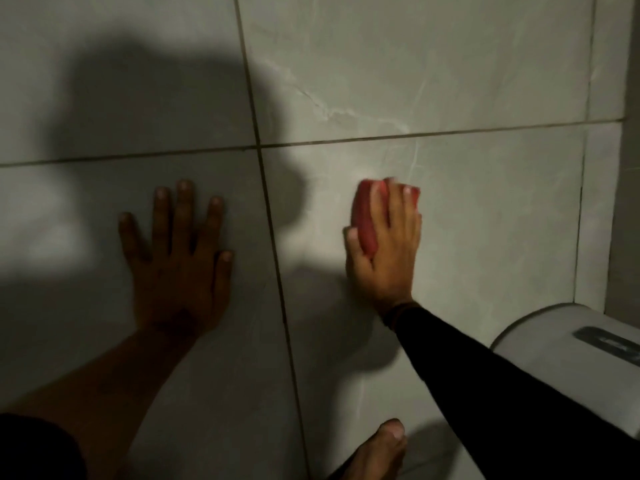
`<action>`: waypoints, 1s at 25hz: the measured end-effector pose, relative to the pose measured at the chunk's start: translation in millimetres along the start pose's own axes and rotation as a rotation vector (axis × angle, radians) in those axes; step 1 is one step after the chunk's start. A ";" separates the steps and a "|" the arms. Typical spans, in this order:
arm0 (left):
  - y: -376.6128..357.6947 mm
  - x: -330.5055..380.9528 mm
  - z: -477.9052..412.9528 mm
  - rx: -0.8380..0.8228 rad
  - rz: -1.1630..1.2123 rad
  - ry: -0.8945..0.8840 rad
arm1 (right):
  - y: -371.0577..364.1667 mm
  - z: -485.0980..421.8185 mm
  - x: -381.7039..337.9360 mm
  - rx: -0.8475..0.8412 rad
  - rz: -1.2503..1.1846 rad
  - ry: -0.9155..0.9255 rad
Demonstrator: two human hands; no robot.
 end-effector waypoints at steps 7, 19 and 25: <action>1.9 -0.3 -0.6 -0.029 0.003 0.017 | -20.7 34.6 -55.3 -0.066 0.067 0.242; 0.6 2.2 -5.5 -0.011 -0.036 0.006 | -11.0 6.0 -66.9 0.055 -0.015 -0.060; -2.3 -1.8 -2.5 0.000 -0.012 0.010 | -1.6 -101.0 -65.6 0.102 -0.002 0.390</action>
Point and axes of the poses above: each hand's wrist, its own z-axis away from the middle knuckle, its own y-axis out of the back of the hand, x = y × z, the point moved 4 cm from there along -z, towards the middle knuckle, and after that the axes turned 2 degrees about -z, right-handed, at the moved point
